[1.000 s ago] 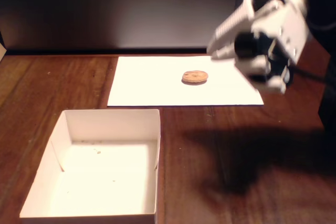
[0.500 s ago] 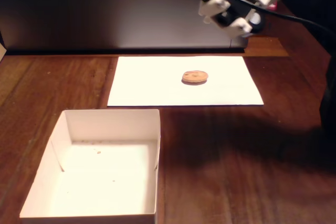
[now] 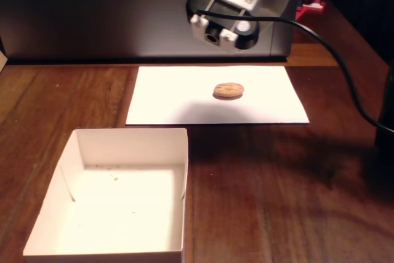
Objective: Grasp a mini cookies block and put it in the white box.
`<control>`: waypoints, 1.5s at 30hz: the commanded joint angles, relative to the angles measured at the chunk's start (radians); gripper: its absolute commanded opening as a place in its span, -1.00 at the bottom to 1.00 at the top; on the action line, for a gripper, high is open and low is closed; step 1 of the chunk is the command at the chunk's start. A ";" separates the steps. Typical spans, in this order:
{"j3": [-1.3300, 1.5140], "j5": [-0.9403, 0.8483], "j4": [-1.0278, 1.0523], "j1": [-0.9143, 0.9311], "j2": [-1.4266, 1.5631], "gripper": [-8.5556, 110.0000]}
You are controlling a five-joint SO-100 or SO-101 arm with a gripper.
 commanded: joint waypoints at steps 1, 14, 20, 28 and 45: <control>-0.212 0.038 0.061 0.025 -0.041 -0.73; -0.293 0.003 0.135 0.089 -0.259 -0.68; -0.291 -0.014 0.123 0.097 -0.316 -0.59; -0.296 0.014 0.104 0.110 -0.362 -0.40; -0.290 -0.002 0.087 0.130 -0.454 -0.28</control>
